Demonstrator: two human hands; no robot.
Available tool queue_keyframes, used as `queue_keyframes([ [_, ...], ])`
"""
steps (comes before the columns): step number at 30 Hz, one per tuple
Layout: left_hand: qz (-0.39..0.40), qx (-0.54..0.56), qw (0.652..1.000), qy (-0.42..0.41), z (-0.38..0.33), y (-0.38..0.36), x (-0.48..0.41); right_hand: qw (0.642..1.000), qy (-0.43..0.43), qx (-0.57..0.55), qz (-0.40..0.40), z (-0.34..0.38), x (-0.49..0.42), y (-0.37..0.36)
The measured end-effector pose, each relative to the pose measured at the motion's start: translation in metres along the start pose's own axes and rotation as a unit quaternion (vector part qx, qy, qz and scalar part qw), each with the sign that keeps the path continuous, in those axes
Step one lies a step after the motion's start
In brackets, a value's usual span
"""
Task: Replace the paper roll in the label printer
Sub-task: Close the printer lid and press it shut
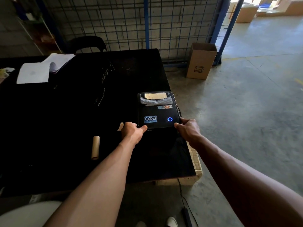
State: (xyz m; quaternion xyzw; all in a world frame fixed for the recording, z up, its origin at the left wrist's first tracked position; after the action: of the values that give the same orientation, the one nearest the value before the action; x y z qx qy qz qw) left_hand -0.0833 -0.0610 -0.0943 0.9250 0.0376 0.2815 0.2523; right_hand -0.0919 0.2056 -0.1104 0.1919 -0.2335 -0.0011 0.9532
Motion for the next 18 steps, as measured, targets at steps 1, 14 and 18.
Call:
queue_keyframes([
  [1,-0.001,0.003,1.0,0.0,-0.0006,0.0004,0.0011,1.0,0.0,0.0,0.001,-0.0008,-0.0013,0.0001],
  [14,-0.009,0.012,1.0,-0.003,-0.0003,0.0014,0.0012,1.0,0.003,-0.007,0.011,-0.0025,-0.0037,-0.0016],
  [18,-0.005,0.036,0.999,-0.008,0.0007,-0.0014,0.0022,1.0,0.005,-0.009,0.008,-0.0047,-0.0066,-0.0028],
])
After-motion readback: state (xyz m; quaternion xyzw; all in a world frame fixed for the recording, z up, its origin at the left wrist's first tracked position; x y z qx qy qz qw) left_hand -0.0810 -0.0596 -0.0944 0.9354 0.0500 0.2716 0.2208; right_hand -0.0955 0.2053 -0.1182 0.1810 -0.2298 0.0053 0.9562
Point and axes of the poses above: each hand's wrist, its own x-axis away from the middle knuckle, its own y-axis out of the back of the hand, z = x × y, the point moved 9 cm from there along -x, towards the middle knuckle, and after that the axes turned 12 degrees about z, right-handed, at the moved point
